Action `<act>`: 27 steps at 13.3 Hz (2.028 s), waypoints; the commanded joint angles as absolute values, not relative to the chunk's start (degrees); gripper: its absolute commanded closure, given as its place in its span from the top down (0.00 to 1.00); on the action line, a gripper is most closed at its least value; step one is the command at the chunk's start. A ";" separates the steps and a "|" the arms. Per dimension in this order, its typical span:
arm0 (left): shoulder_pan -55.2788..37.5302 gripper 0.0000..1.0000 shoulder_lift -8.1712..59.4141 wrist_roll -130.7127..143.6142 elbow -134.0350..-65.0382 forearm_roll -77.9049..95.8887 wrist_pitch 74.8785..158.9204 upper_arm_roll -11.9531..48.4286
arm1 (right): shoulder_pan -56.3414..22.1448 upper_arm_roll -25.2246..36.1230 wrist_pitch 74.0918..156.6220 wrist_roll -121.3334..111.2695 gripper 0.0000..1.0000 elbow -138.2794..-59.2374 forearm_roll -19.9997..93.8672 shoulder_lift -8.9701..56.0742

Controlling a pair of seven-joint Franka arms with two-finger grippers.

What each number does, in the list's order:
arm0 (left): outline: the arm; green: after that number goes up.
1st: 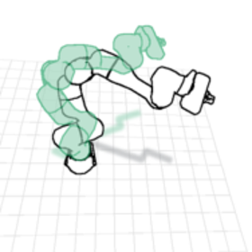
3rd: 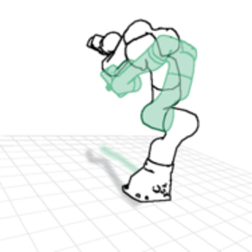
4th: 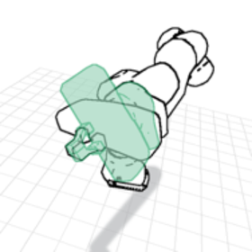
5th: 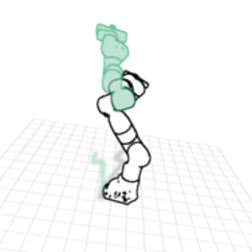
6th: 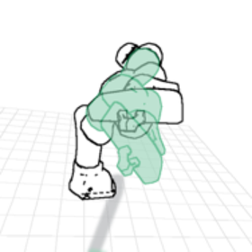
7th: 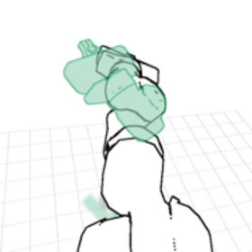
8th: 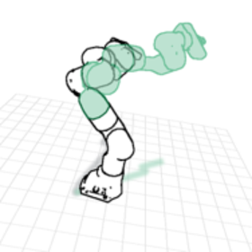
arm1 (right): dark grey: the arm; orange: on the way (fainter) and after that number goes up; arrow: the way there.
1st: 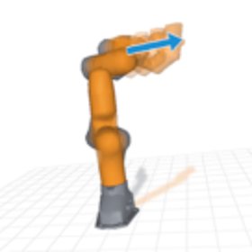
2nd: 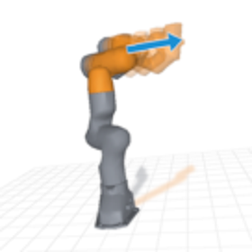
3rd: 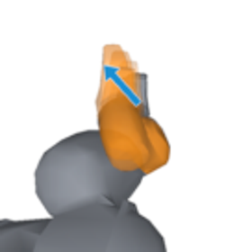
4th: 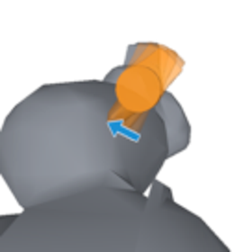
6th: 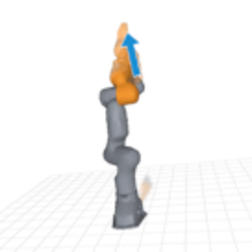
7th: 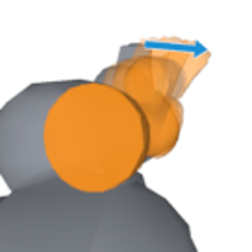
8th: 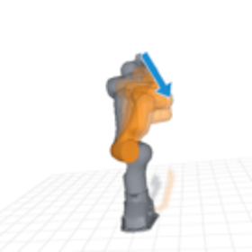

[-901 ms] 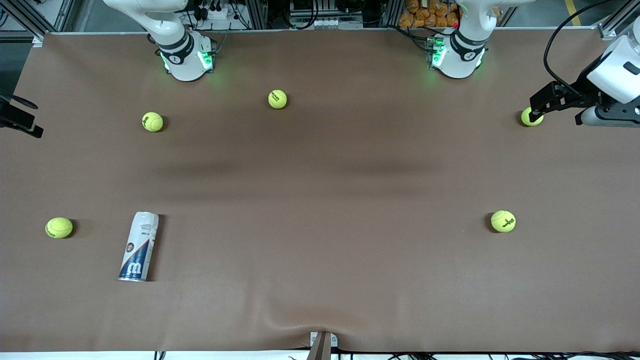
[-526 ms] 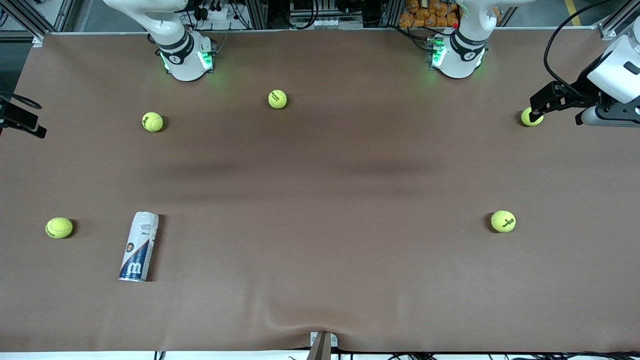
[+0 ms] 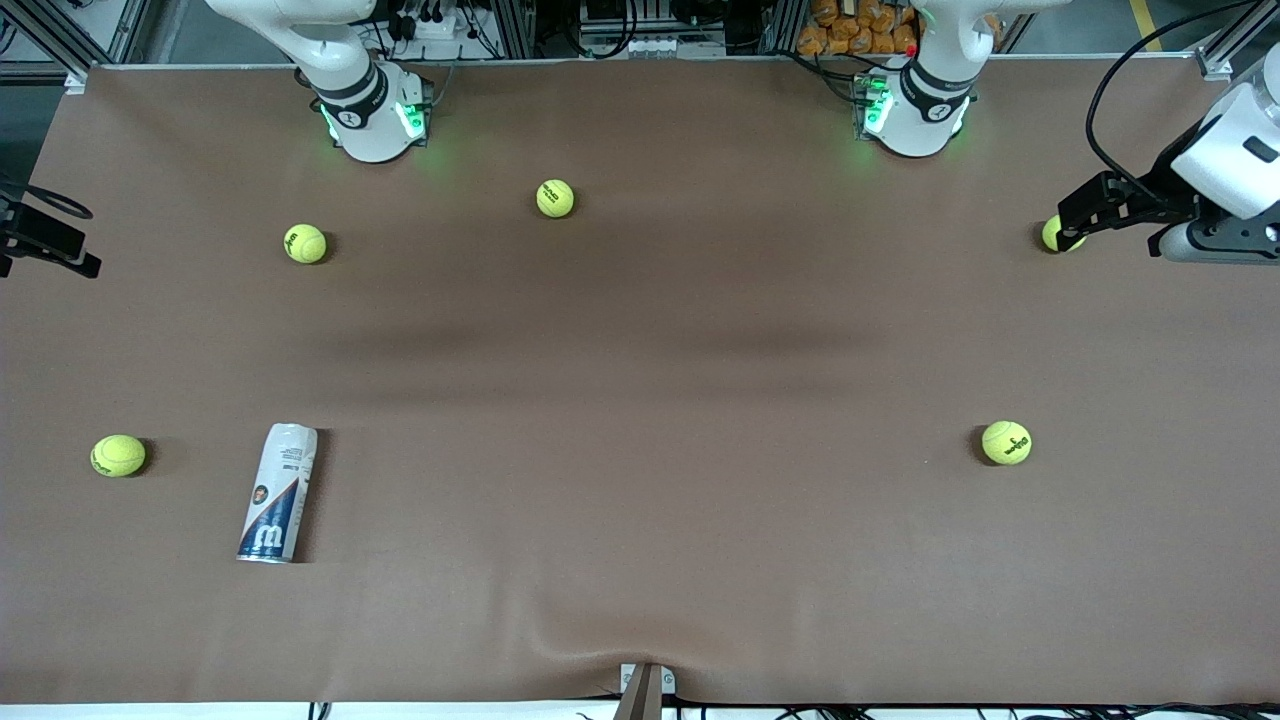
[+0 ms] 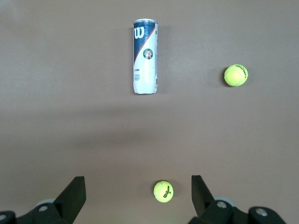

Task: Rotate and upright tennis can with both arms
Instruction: 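Reach the right gripper toward the blue-and-white tennis can lying down, then lower the right gripper and close it around the can body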

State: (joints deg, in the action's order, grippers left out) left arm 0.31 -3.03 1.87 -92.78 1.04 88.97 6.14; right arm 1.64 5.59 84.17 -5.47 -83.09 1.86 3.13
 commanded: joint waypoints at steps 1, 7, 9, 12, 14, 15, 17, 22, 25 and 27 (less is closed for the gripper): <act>0.79 1.00 -2.29 0.61 -91.58 1.14 88.42 6.50 | 1.06 5.54 84.29 -5.01 1.00 -83.58 1.93 2.46; 0.97 1.00 -2.37 0.70 -92.28 1.14 87.80 6.42 | -1.23 5.54 87.09 -5.01 1.00 -84.37 1.93 6.05; 0.97 1.00 -2.46 0.70 -92.46 1.14 87.80 6.42 | -1.84 5.54 89.99 -5.01 1.00 -84.55 1.93 9.30; 1.05 1.00 -2.55 0.70 -92.90 1.14 87.80 6.42 | -2.99 5.54 94.63 -5.71 1.00 -84.55 1.93 15.62; 1.05 1.00 -2.64 0.70 -93.08 1.14 87.80 6.33 | -4.82 5.45 98.85 -5.71 1.00 -84.29 1.85 19.67; 1.05 1.00 -2.64 0.70 -93.34 1.14 87.80 6.33 | -5.62 5.45 101.14 -5.63 1.00 -84.37 1.76 21.34; 1.05 1.00 -2.55 0.70 -93.34 1.14 87.80 6.33 | -5.53 5.36 103.09 -5.80 1.00 -84.11 1.93 24.59; 1.05 1.00 -1.76 0.79 -93.34 1.14 88.33 6.33 | -5.80 5.19 107.48 -10.11 1.00 -84.20 2.02 32.06; 1.05 1.00 -1.41 0.79 -93.34 1.14 88.42 6.33 | -6.15 5.10 113.09 -10.28 1.00 -84.29 2.37 35.59; 1.05 1.00 -1.41 0.70 -93.34 1.14 88.42 6.33 | -5.46 5.19 113.82 -10.63 1.00 -84.29 2.37 36.29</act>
